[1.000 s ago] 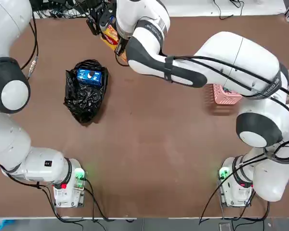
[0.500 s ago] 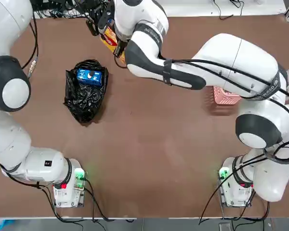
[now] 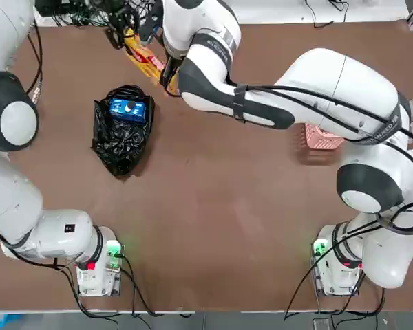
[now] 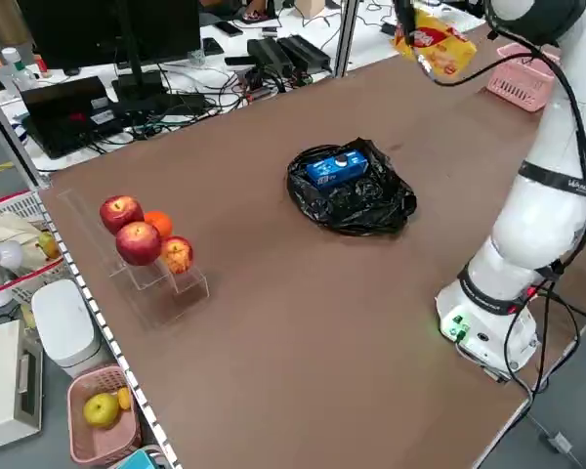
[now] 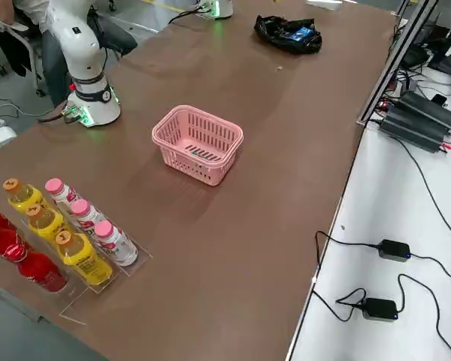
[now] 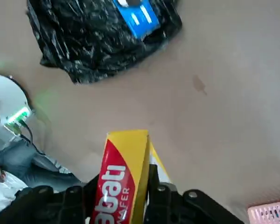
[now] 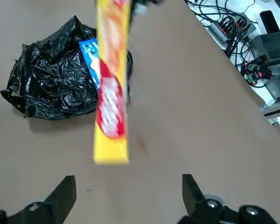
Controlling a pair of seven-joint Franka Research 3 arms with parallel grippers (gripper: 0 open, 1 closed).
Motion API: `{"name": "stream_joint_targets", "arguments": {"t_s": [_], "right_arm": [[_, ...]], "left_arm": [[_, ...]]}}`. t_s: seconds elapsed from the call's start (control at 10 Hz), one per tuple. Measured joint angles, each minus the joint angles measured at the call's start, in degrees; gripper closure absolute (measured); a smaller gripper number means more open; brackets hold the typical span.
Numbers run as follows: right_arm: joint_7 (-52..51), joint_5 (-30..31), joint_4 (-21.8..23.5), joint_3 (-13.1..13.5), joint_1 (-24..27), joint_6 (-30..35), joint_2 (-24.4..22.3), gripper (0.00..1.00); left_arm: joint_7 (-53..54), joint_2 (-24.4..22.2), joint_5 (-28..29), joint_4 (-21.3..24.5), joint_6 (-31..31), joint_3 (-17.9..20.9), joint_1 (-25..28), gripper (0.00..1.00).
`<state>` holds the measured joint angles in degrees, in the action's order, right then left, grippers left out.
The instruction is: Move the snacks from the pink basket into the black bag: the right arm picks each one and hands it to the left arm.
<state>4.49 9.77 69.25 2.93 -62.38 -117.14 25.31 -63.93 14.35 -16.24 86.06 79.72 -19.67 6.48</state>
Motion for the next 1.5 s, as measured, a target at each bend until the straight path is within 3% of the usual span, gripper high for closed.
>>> {"name": "stream_joint_targets", "arguments": {"t_s": [0.2, 0.4, 0.7, 0.9, 1.1, 1.5], "right_arm": [[2.6, -2.6, 0.0, 0.7, 2.3, 1.2, -0.1, 0.00], [2.2, -4.0, 1.1, 0.8, 7.1, 2.6, -1.4, 0.00], [-0.2, -4.7, 8.5, 0.9, 13.8, 2.8, -7.3, 0.00], [-1.3, -4.8, 15.6, 1.0, 17.3, 1.1, -12.4, 0.00], [-2.4, -4.9, 26.5, 1.1, 21.5, -2.3, -18.8, 0.00], [-2.7, -4.9, 42.9, 1.2, 30.6, -2.9, -30.2, 0.00]], "left_arm": [[4.1, 2.0, 2.4, 3.3, 0.9, 0.2, 6.1, 0.65], [5.0, 4.7, 6.6, 7.0, 4.3, 0.2, 8.1, 0.65], [6.2, 6.8, 7.4, 12.9, 10.5, 0.2, 12.7, 0.65], [8.3, 8.3, 7.4, 16.4, 15.7, 0.2, 16.6, 0.65], [8.6, 10.1, 7.4, 20.1, 22.1, 0.1, 17.2, 0.65], [8.6, 12.1, 7.4, 22.2, 24.8, -0.5, 16.7, 0.65]]}}
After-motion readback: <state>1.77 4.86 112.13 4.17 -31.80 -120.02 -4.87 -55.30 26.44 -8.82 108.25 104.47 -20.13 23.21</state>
